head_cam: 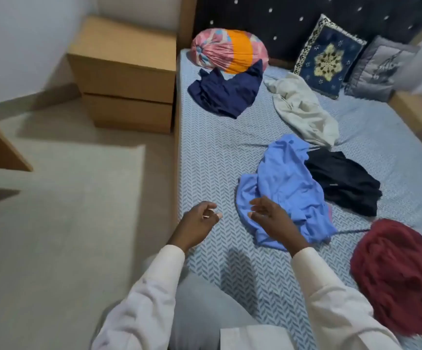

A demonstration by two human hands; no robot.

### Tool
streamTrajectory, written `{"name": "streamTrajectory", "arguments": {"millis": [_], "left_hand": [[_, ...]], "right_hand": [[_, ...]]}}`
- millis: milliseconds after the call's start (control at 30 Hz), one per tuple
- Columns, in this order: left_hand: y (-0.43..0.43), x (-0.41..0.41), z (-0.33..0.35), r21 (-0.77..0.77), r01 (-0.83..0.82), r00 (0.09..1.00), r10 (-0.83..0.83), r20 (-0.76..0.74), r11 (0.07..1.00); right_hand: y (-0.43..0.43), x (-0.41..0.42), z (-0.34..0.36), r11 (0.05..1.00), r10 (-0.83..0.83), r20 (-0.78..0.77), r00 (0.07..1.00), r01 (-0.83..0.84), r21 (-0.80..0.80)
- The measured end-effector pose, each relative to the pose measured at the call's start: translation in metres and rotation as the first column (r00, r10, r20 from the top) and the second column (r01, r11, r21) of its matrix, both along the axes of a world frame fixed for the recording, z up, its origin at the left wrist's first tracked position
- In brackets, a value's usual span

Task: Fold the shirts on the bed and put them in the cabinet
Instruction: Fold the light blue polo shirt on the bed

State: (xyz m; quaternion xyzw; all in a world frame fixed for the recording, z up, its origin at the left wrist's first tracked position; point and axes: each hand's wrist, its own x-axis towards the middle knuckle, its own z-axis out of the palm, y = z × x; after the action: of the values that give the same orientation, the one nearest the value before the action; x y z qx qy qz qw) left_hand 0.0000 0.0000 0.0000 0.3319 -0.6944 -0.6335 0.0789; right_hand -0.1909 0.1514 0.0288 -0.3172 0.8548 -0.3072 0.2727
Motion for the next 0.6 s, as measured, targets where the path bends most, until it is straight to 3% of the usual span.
{"name": "streamTrajectory", "arguments": {"millis": [167,300,400,467,600], "left_hand": [[0.025,-0.002,-0.017,-0.097,0.017,0.994,-0.007,0.106,0.995],[0.059,-0.026,-0.017,-0.117,0.052,0.984,-0.030,0.176,0.992],[0.080,-0.050,-0.018,-0.121,0.151,0.967,-0.121,0.225,0.981],[0.091,-0.065,-0.022,-0.135,0.207,0.949,-0.166,0.269,0.969],[0.106,-0.097,-0.027,-0.376,0.308,0.937,-0.210,0.279,0.874]], "right_hand": [[0.036,-0.044,-0.043,0.942,0.175,-0.282,0.943,-0.077,0.328],[0.064,-0.057,-0.064,0.831,0.350,-0.293,0.890,-0.151,0.535],[0.074,-0.068,-0.069,0.868,0.313,-0.375,0.873,-0.103,0.486],[0.077,-0.074,-0.071,0.911,0.298,-0.343,0.891,-0.157,0.382],[0.090,-0.081,-0.041,0.941,0.323,-0.053,0.945,-0.315,0.119]]}}
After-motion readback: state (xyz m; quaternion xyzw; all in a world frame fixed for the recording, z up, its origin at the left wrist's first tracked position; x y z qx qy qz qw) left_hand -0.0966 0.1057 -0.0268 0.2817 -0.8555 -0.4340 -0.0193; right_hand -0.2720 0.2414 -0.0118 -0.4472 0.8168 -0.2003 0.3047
